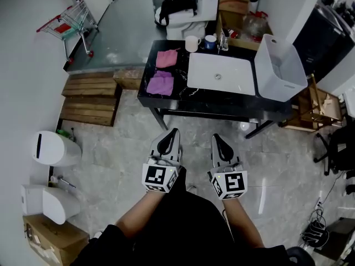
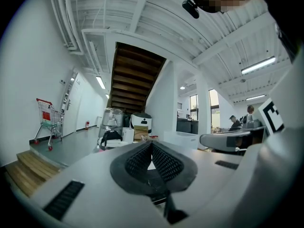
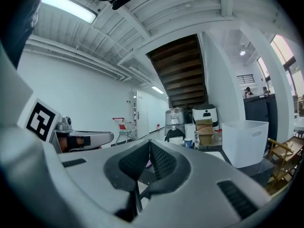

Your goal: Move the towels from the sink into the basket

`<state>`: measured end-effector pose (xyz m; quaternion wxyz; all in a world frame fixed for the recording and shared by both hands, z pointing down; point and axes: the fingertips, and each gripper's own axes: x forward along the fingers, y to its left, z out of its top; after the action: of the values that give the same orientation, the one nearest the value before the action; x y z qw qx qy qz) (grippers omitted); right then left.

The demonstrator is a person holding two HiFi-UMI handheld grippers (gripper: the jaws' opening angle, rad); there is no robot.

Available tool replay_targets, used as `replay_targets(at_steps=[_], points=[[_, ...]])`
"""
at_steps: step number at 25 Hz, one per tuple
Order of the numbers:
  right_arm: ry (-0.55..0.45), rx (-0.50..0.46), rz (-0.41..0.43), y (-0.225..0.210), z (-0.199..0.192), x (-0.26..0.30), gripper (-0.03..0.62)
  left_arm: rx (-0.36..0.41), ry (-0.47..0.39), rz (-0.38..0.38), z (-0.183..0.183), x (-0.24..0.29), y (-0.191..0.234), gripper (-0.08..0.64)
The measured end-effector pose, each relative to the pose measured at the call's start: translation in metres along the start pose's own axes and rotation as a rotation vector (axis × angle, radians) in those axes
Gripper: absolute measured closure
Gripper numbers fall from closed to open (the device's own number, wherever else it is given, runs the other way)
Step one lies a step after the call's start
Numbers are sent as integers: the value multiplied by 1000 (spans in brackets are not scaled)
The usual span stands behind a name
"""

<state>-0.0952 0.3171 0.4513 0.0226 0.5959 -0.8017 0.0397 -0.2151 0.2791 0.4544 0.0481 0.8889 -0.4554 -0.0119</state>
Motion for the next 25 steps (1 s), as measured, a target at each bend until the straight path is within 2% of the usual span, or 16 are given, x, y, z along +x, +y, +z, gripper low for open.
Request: replay_targets(at_steps=[6, 13, 19, 25], points=[[37, -13, 16, -6, -2, 61, 575, -34, 10, 14, -2, 44, 46, 545], [44, -14, 17, -19, 14, 153, 575, -44, 36, 4, 1, 107, 105, 545], [68, -12, 55, -7, 29, 232, 575, -73, 66, 2, 4, 143, 162, 545], [87, -13, 54, -3, 29, 294, 575, -87, 100, 8, -4, 174, 211, 545]])
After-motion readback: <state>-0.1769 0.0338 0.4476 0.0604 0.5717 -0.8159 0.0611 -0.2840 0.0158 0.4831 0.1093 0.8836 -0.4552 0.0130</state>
